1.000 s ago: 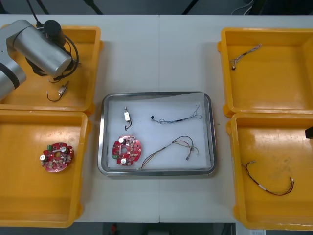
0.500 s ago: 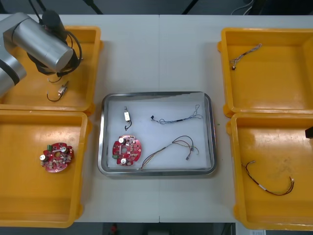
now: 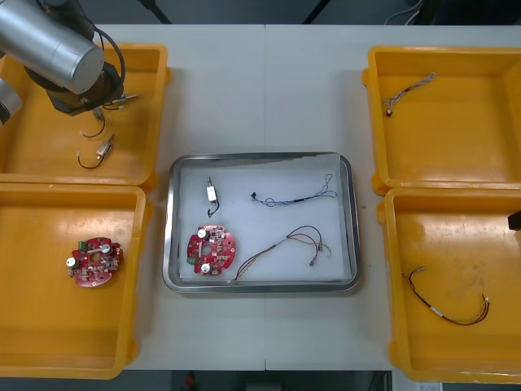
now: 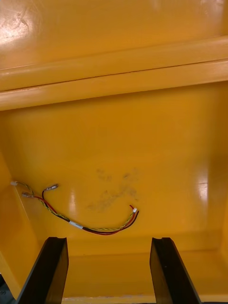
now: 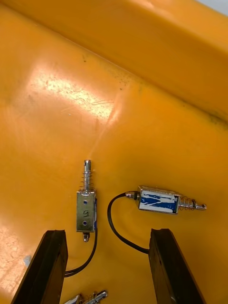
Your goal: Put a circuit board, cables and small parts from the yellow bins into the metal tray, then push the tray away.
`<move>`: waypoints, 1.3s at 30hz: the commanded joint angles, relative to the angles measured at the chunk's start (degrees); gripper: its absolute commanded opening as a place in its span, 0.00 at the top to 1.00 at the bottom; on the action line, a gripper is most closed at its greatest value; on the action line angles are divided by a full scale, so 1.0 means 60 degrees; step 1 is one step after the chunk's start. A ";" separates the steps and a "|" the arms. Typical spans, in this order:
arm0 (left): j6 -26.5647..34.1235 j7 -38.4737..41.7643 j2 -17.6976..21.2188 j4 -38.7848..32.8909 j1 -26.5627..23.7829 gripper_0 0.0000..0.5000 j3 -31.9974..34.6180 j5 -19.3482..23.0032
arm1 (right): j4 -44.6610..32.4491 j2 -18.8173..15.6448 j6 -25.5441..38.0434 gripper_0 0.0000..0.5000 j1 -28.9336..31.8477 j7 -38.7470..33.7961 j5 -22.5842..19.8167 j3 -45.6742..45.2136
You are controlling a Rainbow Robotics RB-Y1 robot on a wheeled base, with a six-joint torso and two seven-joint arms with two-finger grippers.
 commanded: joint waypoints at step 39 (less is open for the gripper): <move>-0.0808 -0.1517 0.0131 0.1356 0.0011 0.00 -0.0039 -0.0410 | -0.0259 -0.0268 0.0035 0.00 0.0097 -0.0131 -0.0030 -0.0273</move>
